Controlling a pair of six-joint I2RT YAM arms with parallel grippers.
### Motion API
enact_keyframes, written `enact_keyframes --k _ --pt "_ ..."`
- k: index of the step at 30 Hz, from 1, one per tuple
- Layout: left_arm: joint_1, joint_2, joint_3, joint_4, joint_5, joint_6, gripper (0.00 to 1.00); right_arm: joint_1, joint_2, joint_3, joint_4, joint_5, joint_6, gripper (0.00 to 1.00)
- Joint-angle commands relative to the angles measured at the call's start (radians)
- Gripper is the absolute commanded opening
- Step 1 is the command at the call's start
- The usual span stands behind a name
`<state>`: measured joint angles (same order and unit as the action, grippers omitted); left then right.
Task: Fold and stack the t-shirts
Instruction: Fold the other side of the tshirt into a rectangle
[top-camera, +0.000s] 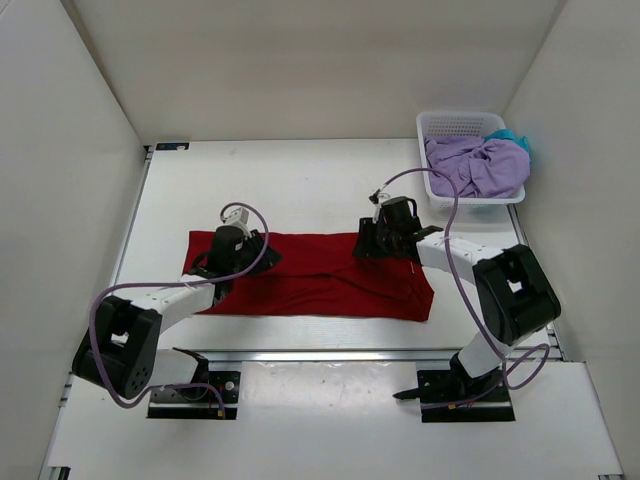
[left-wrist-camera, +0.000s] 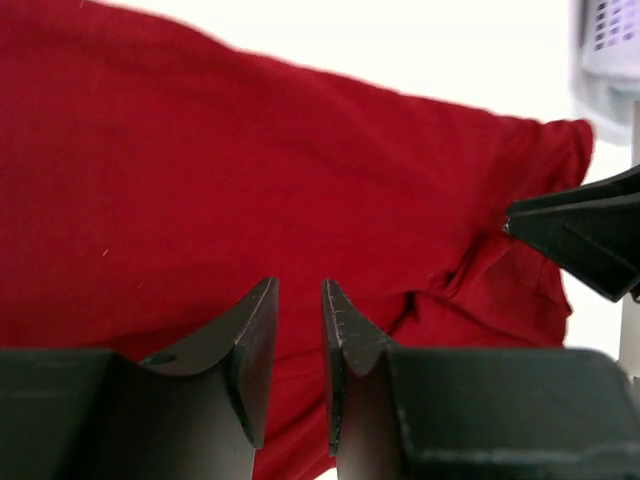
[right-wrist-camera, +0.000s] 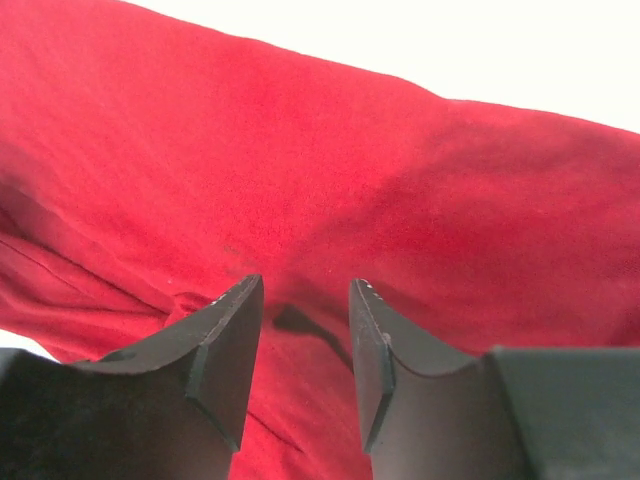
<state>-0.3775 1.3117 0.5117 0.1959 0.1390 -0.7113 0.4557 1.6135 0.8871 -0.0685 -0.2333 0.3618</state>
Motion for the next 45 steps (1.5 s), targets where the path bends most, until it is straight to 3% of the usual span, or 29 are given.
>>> enact_keyframes --k 1,3,5,7,16,27,31,35,39,45 --pt "-0.006 -0.028 -0.035 0.066 0.022 -0.005 0.34 -0.003 0.02 0.004 0.087 -0.061 -0.017 0.38" --pt "-0.015 -0.031 -0.045 0.079 0.022 -0.011 0.33 -0.011 0.031 0.003 0.099 -0.09 -0.015 0.37" --pt "-0.029 -0.032 -0.05 0.082 0.024 -0.013 0.34 -0.012 0.031 -0.002 0.092 -0.09 -0.02 0.25" --pt "-0.034 -0.032 -0.052 0.091 0.017 -0.01 0.34 -0.002 0.028 -0.014 0.081 -0.08 -0.014 0.19" --pt "-0.012 -0.029 -0.061 0.114 0.034 -0.03 0.34 0.076 -0.118 -0.157 0.032 -0.083 0.032 0.0" --pt "-0.018 -0.029 -0.03 0.135 0.054 -0.048 0.35 0.242 -0.198 -0.142 -0.103 -0.012 0.156 0.01" --pt "-0.008 -0.025 -0.013 0.12 0.065 -0.056 0.35 0.258 -0.199 -0.158 -0.086 -0.047 0.2 0.19" --pt "0.015 -0.046 -0.012 0.129 0.076 -0.06 0.35 0.268 -0.233 -0.12 -0.135 -0.106 0.175 0.24" --pt "0.026 -0.043 0.002 0.128 0.062 -0.063 0.36 0.209 -0.303 -0.074 -0.194 -0.014 0.117 0.24" --pt "-0.034 0.017 0.022 0.139 0.054 -0.063 0.35 0.005 -0.244 -0.102 -0.197 0.097 0.074 0.09"
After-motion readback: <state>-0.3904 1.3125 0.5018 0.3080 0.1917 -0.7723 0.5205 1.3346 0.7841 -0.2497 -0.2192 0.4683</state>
